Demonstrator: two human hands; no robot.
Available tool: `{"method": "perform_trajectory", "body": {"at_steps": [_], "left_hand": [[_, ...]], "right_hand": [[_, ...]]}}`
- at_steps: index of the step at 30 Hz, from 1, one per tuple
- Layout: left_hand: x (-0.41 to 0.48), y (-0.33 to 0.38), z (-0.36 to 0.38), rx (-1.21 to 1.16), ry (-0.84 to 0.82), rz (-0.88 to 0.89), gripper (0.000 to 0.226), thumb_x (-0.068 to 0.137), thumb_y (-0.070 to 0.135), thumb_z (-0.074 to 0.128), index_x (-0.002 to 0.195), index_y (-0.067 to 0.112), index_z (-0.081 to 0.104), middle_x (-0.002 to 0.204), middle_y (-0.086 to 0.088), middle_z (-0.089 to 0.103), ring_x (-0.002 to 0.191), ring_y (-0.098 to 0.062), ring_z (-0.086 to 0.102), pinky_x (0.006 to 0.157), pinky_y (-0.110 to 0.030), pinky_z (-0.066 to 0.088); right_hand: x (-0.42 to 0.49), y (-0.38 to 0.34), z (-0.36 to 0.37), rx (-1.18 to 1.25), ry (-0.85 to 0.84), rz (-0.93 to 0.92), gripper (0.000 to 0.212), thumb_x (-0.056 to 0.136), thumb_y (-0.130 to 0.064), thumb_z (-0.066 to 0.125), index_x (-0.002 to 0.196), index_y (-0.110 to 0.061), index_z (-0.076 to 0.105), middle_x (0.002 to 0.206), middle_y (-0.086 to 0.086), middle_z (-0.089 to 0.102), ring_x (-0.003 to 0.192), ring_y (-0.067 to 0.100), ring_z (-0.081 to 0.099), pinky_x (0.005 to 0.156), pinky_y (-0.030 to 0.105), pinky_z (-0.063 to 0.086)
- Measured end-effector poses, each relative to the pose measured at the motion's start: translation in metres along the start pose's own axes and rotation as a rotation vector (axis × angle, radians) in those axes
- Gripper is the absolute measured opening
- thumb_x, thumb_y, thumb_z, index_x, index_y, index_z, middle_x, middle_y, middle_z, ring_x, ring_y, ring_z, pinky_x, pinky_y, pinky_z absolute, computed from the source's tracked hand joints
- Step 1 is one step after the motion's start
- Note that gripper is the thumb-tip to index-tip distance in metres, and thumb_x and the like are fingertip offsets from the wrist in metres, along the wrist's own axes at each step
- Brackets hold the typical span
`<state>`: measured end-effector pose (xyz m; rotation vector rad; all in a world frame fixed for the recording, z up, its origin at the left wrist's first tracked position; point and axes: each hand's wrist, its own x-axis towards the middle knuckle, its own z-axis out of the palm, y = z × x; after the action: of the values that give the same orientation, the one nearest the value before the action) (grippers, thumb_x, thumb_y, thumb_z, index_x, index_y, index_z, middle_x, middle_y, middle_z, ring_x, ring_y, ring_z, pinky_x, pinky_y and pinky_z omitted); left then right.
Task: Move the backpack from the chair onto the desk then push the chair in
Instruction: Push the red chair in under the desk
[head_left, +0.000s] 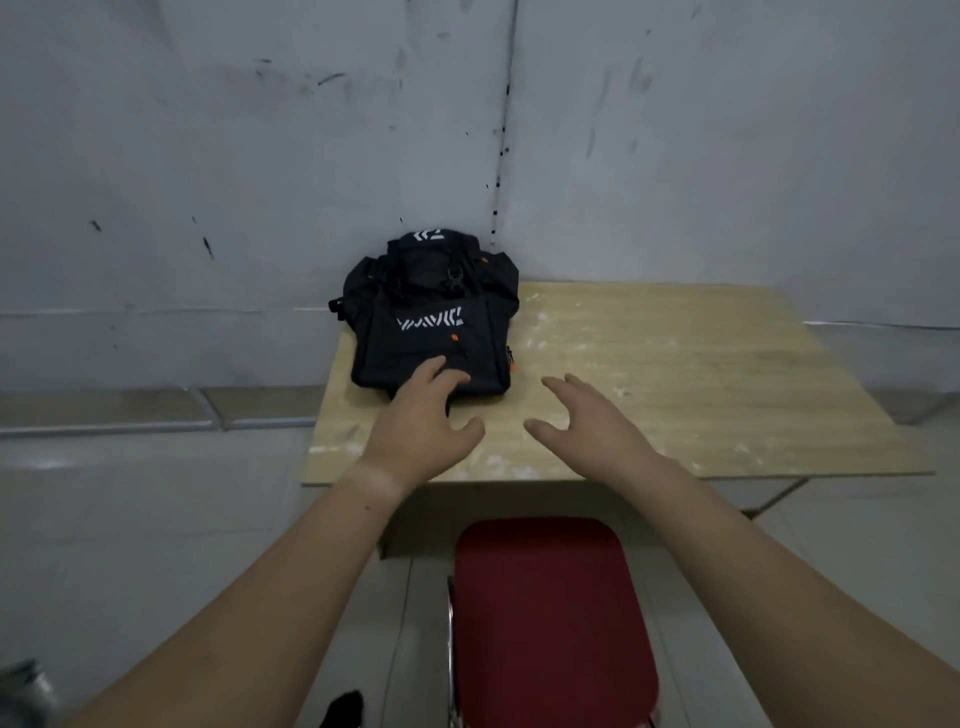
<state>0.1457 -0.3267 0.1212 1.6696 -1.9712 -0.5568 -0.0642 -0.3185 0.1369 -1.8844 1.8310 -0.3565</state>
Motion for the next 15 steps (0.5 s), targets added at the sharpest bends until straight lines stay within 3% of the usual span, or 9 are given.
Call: {"method": "perform_trajectory", "body": {"at_steps": [4, 15], "left_hand": [[-0.065, 0.039, 0.016, 0.022, 0.036, -0.038, 0.058, 0.082, 0.044, 0.064, 0.137, 0.029, 0.049, 0.158, 0.009, 0.027, 0.138, -0.011, 0.039, 0.099, -0.031, 0.043], [-0.200, 0.091, 0.062, -0.048, -0.131, -0.073, 0.066, 0.085, 0.048, 0.061, 0.144, 0.032, 0.038, 0.160, 0.011, 0.019, 0.143, -0.010, 0.030, 0.109, -0.034, 0.039]], "right_hand": [[-0.056, 0.029, -0.002, 0.019, -0.068, -0.037, 0.074, 0.089, -0.052, 0.056, 0.153, -0.029, 0.027, 0.164, 0.001, 0.014, 0.150, 0.017, 0.012, 0.118, 0.042, 0.026], [-0.181, 0.098, 0.010, 0.219, -0.073, 0.028, 0.073, 0.090, -0.054, 0.057, 0.153, -0.033, 0.025, 0.165, -0.004, 0.009, 0.151, 0.016, 0.008, 0.118, 0.040, 0.022]]}}
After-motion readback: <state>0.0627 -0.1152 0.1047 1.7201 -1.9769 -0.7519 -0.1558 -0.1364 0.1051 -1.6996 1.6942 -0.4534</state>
